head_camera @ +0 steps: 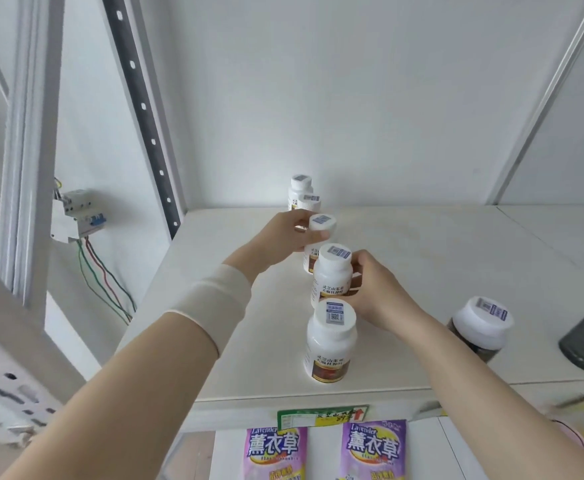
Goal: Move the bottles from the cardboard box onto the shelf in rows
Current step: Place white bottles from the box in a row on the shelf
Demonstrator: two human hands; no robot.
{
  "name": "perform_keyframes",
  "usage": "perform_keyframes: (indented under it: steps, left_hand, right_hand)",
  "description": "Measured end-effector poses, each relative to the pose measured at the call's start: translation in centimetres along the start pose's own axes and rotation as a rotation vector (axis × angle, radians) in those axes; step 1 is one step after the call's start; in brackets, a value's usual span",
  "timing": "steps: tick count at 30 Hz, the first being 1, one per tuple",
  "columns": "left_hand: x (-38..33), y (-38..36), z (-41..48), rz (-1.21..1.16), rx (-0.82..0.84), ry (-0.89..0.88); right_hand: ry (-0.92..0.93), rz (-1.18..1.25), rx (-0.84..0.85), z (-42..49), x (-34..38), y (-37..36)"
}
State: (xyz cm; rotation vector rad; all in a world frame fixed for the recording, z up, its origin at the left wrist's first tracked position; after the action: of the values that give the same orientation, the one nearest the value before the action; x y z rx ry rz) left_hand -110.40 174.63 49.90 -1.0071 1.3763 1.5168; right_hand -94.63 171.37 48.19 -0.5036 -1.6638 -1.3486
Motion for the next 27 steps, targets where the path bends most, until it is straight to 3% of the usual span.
perform_keyframes:
  steps: [22,27]
  left_hand:
    - [-0.4,0.7,-1.1,0.088,0.012,0.036]
    - [-3.2,3.1,-3.2,0.227,-0.120,0.034]
  right_hand:
    - [-0.003,0.004,0.038,-0.5,0.8,-0.1]
    - [0.043,-0.037,-0.006,-1.8,3.6,2.7]
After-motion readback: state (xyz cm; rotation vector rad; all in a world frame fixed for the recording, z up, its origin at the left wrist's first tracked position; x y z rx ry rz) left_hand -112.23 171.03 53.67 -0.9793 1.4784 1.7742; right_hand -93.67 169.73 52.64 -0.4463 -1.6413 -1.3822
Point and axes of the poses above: each hand's wrist, its own z-axis towards the middle knuckle, its own y-axis out of the back of the hand, x = y × z, the point moved 4 cm from there along z, towards the middle knuckle
